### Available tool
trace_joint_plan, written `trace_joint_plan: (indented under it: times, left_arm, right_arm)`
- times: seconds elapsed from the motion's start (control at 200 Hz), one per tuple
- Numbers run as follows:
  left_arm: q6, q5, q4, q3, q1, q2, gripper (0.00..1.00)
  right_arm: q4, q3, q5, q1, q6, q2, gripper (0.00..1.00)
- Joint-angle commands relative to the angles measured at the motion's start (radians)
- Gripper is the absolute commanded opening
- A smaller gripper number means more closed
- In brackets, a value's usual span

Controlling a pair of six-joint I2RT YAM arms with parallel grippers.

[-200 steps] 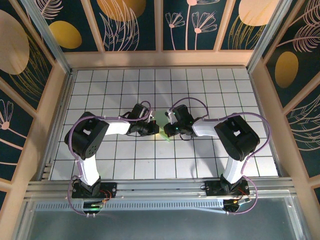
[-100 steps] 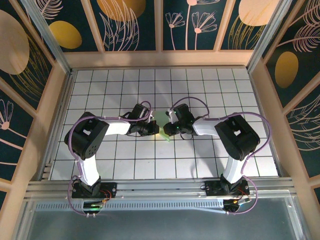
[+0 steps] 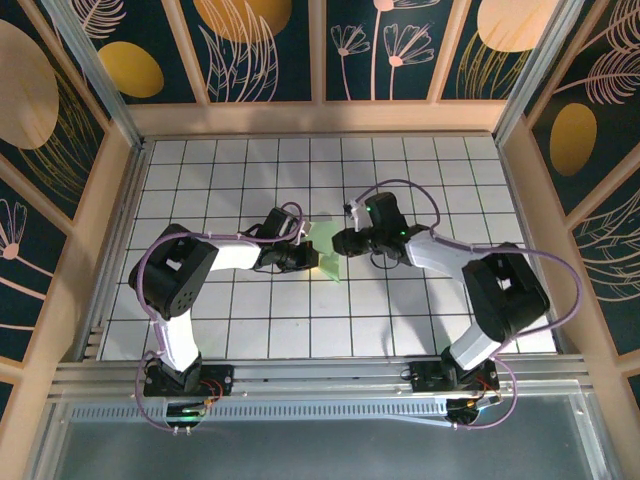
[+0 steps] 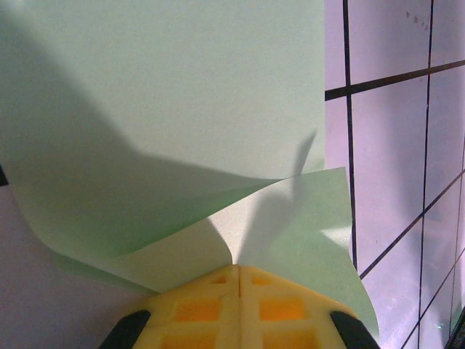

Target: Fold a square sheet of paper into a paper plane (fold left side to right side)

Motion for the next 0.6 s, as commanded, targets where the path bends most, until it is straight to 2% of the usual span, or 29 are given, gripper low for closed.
trace_joint_plan:
  times: [0.0, 0.145, 0.591]
  left_arm:
    - [0.007, -0.099, -0.104, -0.031, 0.003, 0.027, 0.0]
    - [0.005, -0.099, -0.102, -0.03, 0.003, 0.026, 0.0]
    - [0.004, -0.099, -0.103, -0.028, 0.002, 0.03, 0.0]
  right_arm:
    - [-0.058, -0.057, -0.137, -0.001, 0.04, -0.043, 0.14]
    - [0.003, -0.11, -0.194, 0.037, 0.101, -0.015, 0.0]
    - [0.035, -0.113, -0.169, 0.063, 0.114, 0.101, 0.0]
